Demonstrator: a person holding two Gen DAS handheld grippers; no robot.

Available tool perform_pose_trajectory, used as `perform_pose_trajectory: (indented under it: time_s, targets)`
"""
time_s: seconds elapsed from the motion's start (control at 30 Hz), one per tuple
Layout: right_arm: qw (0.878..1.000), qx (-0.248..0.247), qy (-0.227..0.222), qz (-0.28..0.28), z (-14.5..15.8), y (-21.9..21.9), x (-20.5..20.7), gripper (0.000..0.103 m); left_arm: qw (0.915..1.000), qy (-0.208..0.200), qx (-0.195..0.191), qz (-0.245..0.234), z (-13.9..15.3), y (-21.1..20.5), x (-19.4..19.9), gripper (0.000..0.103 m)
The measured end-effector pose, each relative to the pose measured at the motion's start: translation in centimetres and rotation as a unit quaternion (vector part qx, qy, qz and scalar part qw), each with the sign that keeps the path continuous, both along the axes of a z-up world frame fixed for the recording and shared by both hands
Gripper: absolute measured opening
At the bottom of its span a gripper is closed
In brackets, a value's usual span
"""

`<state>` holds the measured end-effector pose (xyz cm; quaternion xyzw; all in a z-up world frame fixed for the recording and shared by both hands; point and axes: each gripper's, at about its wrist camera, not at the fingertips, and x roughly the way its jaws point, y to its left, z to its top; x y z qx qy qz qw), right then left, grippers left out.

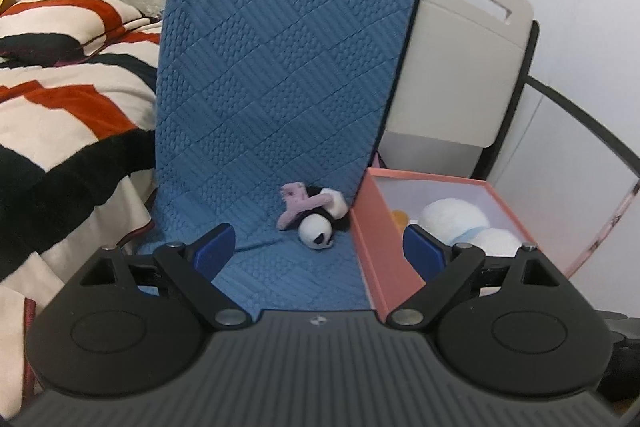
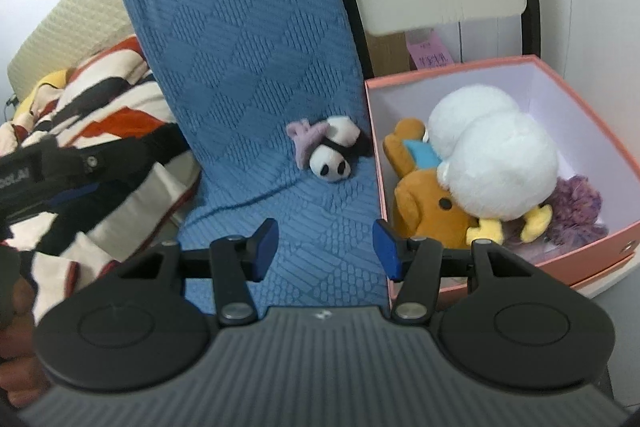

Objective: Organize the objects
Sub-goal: 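Withdraw both tools from the pink box back toward the chair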

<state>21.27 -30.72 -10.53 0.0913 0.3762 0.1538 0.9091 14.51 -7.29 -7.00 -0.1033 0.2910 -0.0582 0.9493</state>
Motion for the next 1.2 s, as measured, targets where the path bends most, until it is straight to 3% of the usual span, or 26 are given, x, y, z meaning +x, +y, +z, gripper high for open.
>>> perform_pose_trajectory:
  time_s: [0.13,0.47,0.57,0.73,0.93,1.0,1.03,1.07,1.2]
  targets:
    - [1.0,-0.016,0.0,0.004,-1.7,0.8,0.6,0.055,0.9998,0.002,-0.018,0.009,-2.3,1.1,0.9,0.093]
    - [0.999,-0.045,-0.003,0.016,-4.6,2.2,1.6,0.055,0.9993,0.023,-0.018,0.022,-7.4,2.6,3.3,0.093]
    - [0.999,-0.046,-0.009,0.025,-4.8,2.8,2.0,0.055,0.9962,0.039,-0.075,0.019,-9.0,3.9,4.4,0.093]
    - [0.998,-0.055,-0.015,0.037,-5.5,4.1,2.8,0.055,0.9976,0.039,-0.038,0.043,-10.5,4.7,6.3,0.094]
    - [0.996,-0.066,-0.023,0.051,-6.4,5.8,4.1,0.055,0.9967,0.031,-0.059,0.046,-11.6,6.4,9.3,0.095]
    - [0.996,-0.061,-0.025,0.058,-6.8,6.3,4.6,0.071,0.9966,0.028,-0.065,0.044,-12.1,7.0,10.6,0.095]
    - [0.996,-0.056,-0.028,0.061,-7.0,6.5,5.0,0.084,0.9965,0.029,-0.065,0.043,-12.3,7.3,11.2,0.095]
    - [0.996,-0.056,-0.03,0.063,-7.1,6.8,5.3,0.088,0.9964,0.03,-0.068,0.042,-12.5,7.6,11.8,0.095]
    - [0.995,-0.049,-0.028,0.078,-7.4,7.8,6.6,0.088,0.9936,0.048,-0.097,0.034,-13.7,8.8,14.5,0.095]
